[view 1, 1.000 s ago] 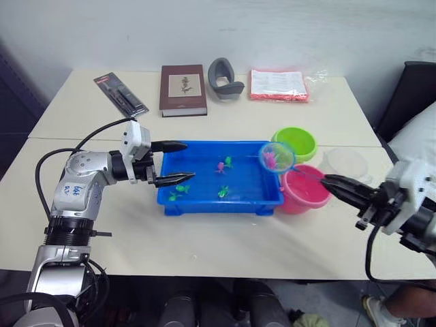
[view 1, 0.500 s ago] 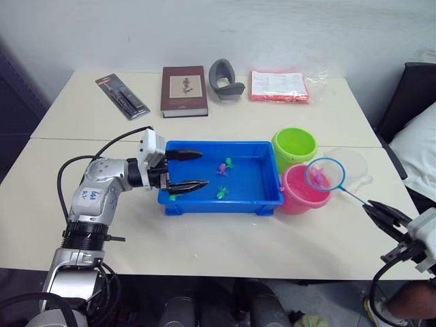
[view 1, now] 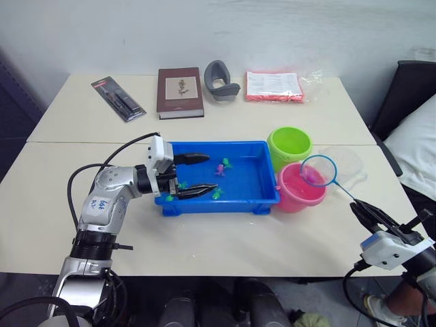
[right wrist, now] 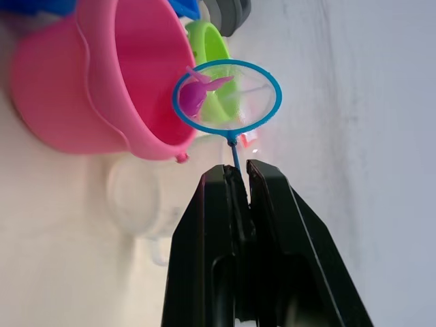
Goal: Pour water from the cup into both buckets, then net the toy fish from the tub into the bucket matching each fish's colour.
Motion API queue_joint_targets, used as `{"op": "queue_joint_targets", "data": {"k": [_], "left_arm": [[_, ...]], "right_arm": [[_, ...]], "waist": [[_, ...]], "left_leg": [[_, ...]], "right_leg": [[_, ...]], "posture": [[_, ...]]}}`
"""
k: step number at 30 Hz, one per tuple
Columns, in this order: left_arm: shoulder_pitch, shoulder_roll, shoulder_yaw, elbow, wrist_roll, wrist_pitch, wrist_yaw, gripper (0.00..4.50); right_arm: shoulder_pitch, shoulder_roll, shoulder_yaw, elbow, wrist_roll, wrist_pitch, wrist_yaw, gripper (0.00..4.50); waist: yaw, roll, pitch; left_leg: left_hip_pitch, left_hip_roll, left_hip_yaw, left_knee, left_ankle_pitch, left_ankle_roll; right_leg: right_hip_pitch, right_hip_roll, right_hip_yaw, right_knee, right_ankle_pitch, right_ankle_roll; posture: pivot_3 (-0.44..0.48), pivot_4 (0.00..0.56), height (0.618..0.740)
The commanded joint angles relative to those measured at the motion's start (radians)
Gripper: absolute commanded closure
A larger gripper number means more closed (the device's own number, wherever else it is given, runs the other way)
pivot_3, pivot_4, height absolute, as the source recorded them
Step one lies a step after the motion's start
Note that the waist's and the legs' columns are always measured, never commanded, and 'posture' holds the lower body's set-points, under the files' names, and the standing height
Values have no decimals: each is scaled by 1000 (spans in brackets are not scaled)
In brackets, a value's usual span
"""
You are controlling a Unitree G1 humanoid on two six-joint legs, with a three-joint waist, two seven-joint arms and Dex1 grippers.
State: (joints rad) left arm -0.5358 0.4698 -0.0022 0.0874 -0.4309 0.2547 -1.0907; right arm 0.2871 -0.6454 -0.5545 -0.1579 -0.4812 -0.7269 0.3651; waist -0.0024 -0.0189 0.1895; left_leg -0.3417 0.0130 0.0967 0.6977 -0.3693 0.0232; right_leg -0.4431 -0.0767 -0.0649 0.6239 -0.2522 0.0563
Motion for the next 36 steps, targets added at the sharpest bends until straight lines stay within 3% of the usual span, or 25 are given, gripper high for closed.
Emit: {"op": "queue_joint_targets", "data": {"k": [1, 13, 19, 27, 32, 36], "left_arm": [[-6, 2, 3, -8, 9, -34, 0, 72], [13, 36, 16, -7, 14, -63, -1, 72], [-13, 6, 64, -17, -42, -41, 48, 72], [-6, 42, 43, -11, 0, -67, 33, 72], [-20, 38, 36, -8, 3, -68, 32, 72], [-25, 33, 29, 7, 11, -81, 32, 72]], "right_arm": [[-21, -38, -14, 14, -72, -49, -99, 4500], [5, -124, 37, 54, -148, -135, -223, 4500], [-16, -104, 55, 82, -156, -90, -283, 4500], [32, -109, 138, 150, -267, -113, -391, 4500], [18, -119, 105, 101, -225, -88, -432, 4500], [35, -138, 153, 141, -254, -89, -442, 4500]], "waist": [[0, 0, 0], [-1, 0, 0], [0, 0, 0], [-1, 0, 0], [-2, 0, 0], [-4, 0, 0]], "left_leg": [[0, 0, 0, 0, 0, 0], [1, 0, 0, 0, 0, -1], [1, 0, 1, -1, 0, -1], [2, 1, 1, -1, 0, -1], [2, 0, 2, -1, 0, -1], [3, 1, 3, -1, 0, -1]], "right_leg": [[0, 0, 0, 0, 0, 0], [0, 0, 1, 0, 0, -1], [0, 0, 1, 0, 0, -1], [0, 1, 1, 0, -1, -1], [0, 0, 3, 1, 0, -1], [0, 2, 3, 1, 0, -1]], "posture": [[0, 150, 740], [0, 150, 740], [0, 150, 740], [0, 150, 740], [0, 150, 740], [0, 150, 740]]}}
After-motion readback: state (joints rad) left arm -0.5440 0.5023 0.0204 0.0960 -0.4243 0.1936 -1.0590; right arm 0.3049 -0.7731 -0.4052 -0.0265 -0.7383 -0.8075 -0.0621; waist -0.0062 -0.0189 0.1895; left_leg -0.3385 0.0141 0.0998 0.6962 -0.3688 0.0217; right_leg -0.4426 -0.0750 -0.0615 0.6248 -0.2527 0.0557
